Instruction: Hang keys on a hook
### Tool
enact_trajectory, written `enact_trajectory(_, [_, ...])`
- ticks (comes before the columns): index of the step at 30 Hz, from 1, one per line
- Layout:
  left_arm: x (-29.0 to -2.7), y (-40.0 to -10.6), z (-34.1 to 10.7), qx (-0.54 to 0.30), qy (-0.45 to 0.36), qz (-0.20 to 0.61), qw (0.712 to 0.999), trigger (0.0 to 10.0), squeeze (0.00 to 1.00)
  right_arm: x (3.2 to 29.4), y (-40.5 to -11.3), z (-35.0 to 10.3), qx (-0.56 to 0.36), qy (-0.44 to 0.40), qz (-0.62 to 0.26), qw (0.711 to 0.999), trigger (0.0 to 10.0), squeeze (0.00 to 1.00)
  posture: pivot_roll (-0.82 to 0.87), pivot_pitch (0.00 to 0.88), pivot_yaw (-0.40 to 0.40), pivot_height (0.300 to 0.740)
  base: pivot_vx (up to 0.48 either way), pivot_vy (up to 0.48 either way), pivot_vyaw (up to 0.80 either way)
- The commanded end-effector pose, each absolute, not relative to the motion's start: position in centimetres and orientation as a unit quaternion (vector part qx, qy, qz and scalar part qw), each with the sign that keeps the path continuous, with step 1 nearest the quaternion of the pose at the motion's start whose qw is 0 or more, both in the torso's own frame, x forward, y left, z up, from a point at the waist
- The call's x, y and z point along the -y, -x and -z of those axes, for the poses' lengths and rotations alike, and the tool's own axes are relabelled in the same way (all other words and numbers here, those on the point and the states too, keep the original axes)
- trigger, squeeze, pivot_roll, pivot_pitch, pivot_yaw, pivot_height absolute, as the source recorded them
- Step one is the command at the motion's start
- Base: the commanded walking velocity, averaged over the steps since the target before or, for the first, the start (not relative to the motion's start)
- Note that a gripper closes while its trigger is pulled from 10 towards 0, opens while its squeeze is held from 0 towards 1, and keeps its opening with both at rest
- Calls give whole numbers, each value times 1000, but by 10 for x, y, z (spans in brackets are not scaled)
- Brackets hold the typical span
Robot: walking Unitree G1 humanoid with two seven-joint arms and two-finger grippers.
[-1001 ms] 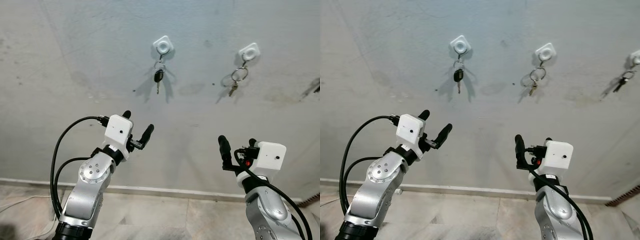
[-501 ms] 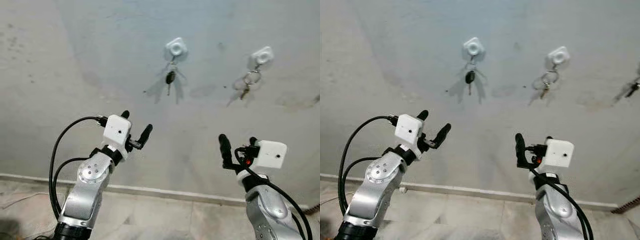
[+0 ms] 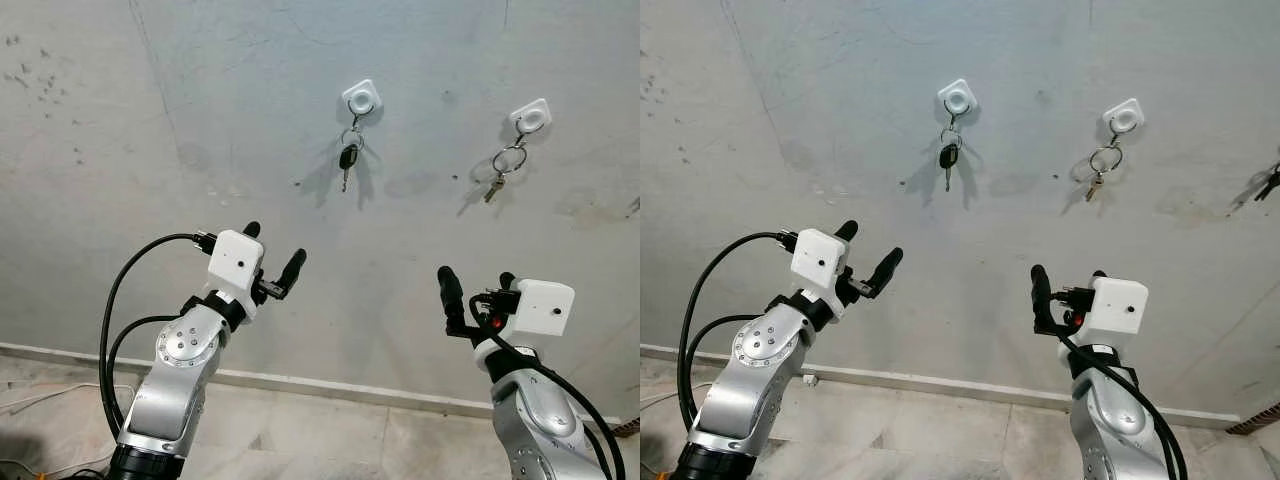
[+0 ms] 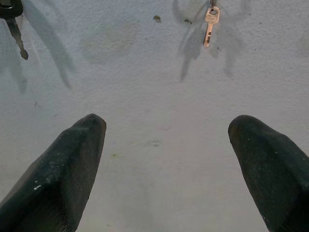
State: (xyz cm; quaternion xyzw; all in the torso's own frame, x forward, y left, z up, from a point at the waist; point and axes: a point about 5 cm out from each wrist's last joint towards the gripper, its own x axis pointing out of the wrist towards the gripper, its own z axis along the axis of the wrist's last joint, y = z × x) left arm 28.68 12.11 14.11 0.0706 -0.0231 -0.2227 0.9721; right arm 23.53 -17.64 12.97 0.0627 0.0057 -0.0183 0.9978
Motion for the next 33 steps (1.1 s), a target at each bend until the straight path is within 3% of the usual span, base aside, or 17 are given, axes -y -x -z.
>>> enact_trajectory(1, [-121, -287, -142, 25, -72, 222, 972, 10000, 0, 178, -237, -129, -7, -62, 18, 998, 10000, 0, 122, 0, -15, 740, 0, 0, 0])
enact_trajectory(33, [-126, -288, -140, 17, -70, 196, 978, 10000, 0, 178, -235, -127, -13, -64, 18, 998, 10000, 0, 120, 0, -17, 740, 0, 0, 0])
